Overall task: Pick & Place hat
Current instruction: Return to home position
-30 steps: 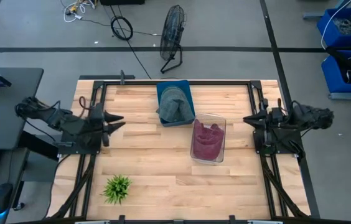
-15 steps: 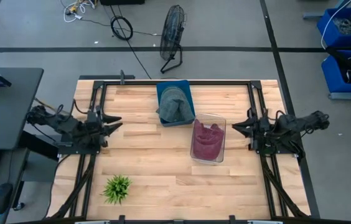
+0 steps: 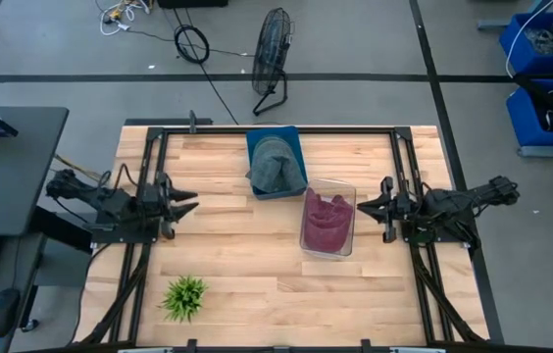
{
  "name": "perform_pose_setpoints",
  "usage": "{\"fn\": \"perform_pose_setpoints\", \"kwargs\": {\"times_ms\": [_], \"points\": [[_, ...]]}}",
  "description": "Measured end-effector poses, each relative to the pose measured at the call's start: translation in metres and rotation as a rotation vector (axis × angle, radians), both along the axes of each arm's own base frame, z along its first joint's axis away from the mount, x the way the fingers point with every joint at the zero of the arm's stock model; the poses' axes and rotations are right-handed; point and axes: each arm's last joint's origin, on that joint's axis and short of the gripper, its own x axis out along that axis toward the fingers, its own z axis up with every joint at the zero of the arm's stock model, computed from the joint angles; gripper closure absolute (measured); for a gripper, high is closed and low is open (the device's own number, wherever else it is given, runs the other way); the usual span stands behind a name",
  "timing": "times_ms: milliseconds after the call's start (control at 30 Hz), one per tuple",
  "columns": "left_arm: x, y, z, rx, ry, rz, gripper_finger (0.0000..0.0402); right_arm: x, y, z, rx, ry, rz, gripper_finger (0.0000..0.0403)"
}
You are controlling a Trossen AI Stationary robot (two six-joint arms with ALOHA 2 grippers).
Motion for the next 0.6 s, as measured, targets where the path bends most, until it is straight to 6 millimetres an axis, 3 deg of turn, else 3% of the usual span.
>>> {"fn": "perform_pose_setpoints", "kwargs": {"times_ms": [367,600], "points": [[0.007,-0.005,-0.019,0.082,-0.069,-0.052,0.0273,0.001,-0.002,0.001,-0.044,-0.015,0.059,0.0365],[0.008,-0.002,-0.019,0.105,-0.065,-0.019,0.0273,0.002,-0.007,0.0,-0.078,-0.004,0.079,0.0365]]}}
